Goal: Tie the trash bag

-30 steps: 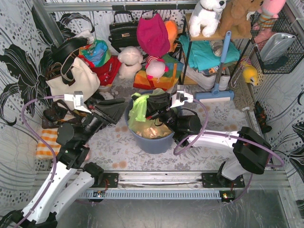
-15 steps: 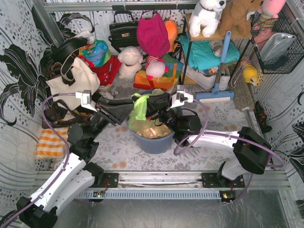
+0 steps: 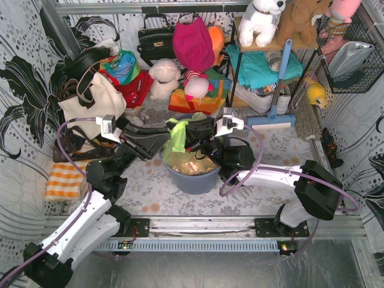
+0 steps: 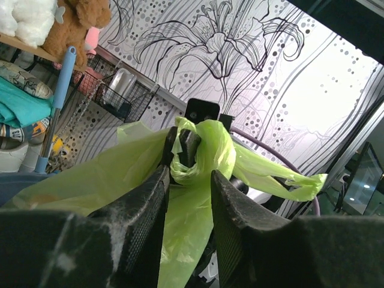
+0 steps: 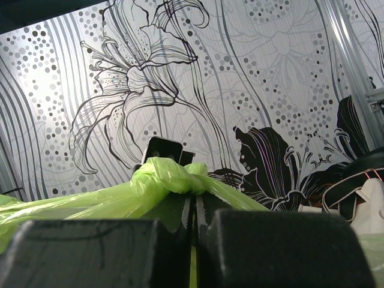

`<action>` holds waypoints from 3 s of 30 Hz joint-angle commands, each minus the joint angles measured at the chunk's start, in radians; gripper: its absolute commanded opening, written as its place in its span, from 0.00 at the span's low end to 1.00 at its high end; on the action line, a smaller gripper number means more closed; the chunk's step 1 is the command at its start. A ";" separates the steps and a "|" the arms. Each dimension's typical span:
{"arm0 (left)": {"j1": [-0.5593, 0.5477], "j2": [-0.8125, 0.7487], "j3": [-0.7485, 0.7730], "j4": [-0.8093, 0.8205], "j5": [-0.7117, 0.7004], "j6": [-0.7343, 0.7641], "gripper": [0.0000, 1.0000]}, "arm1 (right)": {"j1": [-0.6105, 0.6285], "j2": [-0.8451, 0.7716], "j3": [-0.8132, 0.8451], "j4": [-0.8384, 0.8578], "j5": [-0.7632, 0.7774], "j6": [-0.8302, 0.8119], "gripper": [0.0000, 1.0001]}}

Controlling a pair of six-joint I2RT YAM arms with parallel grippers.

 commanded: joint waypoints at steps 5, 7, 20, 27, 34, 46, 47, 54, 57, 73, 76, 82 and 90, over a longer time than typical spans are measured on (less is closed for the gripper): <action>-0.004 0.051 0.016 0.108 0.024 -0.006 0.32 | 0.000 -0.015 0.023 0.131 -0.021 0.038 0.00; -0.004 0.047 0.012 0.108 0.019 -0.004 0.28 | 0.000 -0.017 0.022 0.129 -0.023 0.037 0.00; -0.004 0.013 0.097 -0.001 0.015 0.107 0.00 | 0.000 -0.026 0.004 0.129 -0.020 0.055 0.03; -0.004 -0.056 0.149 -0.137 -0.019 0.215 0.00 | 0.001 -0.050 -0.028 0.126 -0.012 0.057 0.15; -0.004 -0.071 0.154 -0.186 0.000 0.234 0.00 | 0.000 -0.057 -0.031 0.125 -0.012 0.047 0.05; -0.004 -0.099 0.237 -0.454 -0.148 0.306 0.50 | 0.001 -0.044 -0.011 0.122 -0.039 0.038 0.00; -0.004 -0.093 0.255 -0.477 -0.161 0.310 0.51 | 0.000 -0.043 -0.011 0.123 -0.040 0.038 0.00; -0.004 -0.027 0.374 -0.632 -0.236 0.259 0.53 | 0.000 -0.042 -0.013 0.118 -0.041 0.039 0.00; -0.004 0.001 0.380 -0.591 -0.174 0.226 0.55 | 0.000 -0.047 -0.011 0.113 -0.041 0.037 0.00; -0.004 0.074 0.354 -0.517 -0.042 0.191 0.32 | 0.000 -0.049 -0.018 0.113 -0.039 0.033 0.00; -0.004 0.078 0.372 -0.514 -0.042 0.202 0.17 | 0.000 -0.054 -0.023 0.110 -0.038 0.032 0.00; -0.004 0.102 0.441 -0.517 -0.017 0.263 0.00 | 0.000 -0.093 -0.056 0.067 -0.020 0.038 0.00; -0.004 0.142 0.514 -0.500 0.033 0.308 0.00 | 0.000 -0.304 -0.157 -0.171 0.003 0.046 0.07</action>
